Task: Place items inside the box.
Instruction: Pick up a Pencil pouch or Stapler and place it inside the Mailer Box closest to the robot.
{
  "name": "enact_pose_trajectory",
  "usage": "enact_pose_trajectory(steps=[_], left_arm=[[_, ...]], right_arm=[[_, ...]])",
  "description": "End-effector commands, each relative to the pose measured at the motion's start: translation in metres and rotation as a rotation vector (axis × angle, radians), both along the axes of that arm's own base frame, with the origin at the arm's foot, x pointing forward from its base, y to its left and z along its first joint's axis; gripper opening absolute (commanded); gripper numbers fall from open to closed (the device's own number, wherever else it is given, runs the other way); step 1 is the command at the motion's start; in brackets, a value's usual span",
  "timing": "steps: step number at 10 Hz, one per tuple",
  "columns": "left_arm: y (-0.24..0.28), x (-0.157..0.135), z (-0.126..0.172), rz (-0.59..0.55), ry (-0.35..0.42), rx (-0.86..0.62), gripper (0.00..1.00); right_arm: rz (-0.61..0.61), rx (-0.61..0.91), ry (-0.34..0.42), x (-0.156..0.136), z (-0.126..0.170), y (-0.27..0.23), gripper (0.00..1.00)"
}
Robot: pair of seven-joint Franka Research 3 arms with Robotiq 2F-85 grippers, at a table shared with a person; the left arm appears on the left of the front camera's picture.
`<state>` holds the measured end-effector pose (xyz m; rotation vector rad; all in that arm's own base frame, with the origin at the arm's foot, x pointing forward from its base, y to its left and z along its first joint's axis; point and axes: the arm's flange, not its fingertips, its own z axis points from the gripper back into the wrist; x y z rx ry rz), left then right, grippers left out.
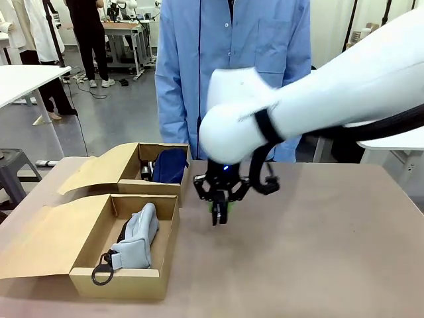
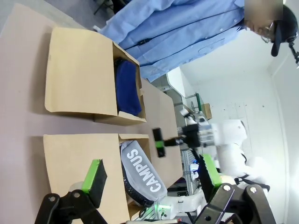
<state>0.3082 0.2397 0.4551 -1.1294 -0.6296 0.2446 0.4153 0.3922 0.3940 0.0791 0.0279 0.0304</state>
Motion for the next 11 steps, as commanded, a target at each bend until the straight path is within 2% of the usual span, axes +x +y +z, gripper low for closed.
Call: enact_pose_trajectory(steps=[1,2,3,4,5,6,8,10,11], left_arm=[[-0.001,0.001,0.000,-0.001,-0.029,-0.008,1.00],[-0.001,0.001,0.000,-0.001,-0.029,-0.008,1.00],[-0.001,0.001,0.000,-0.001,-0.029,-0.008,1.00],[-0.001,0.001,0.000,-0.001,-0.029,-0.008,1.00],[-0.001,0.001,0.000,-0.001,-0.029,-0.008,1.00],[-0.001,0.001,0.000,-0.001,-0.029,-0.008,1.00],[-0.001,0.001,0.000,-0.001,-0.029,-0.008,1.00],[-0.001,0.001,0.000,-0.001,-0.029,-0.008,1.00],[-0.001,0.001,0.000,-0.001,-0.029,-0.008,1.00]], right_arm=[[0.086,0.050,0.104,-0.078,0.078,-0.072,0.00],[0.092,0.082,0.082,-0.115,0.097,-0.093,0.00],[0.099,0.154,0.029,-0.150,0.103,-0.108,0.00],[0.086,0.201,-0.006,-0.166,0.093,-0.114,0.00],[0.092,0.090,0.078,-0.118,0.099,-0.074,0.00],[0.086,0.131,0.049,-0.150,0.108,-0.095,0.41],[0.079,0.269,-0.005,-0.125,0.086,-0.103,0.41],[0.060,0.249,-0.103,-0.113,0.083,-0.076,0.41],[0.101,0.260,-0.134,-0.106,0.083,-0.049,0.41]])
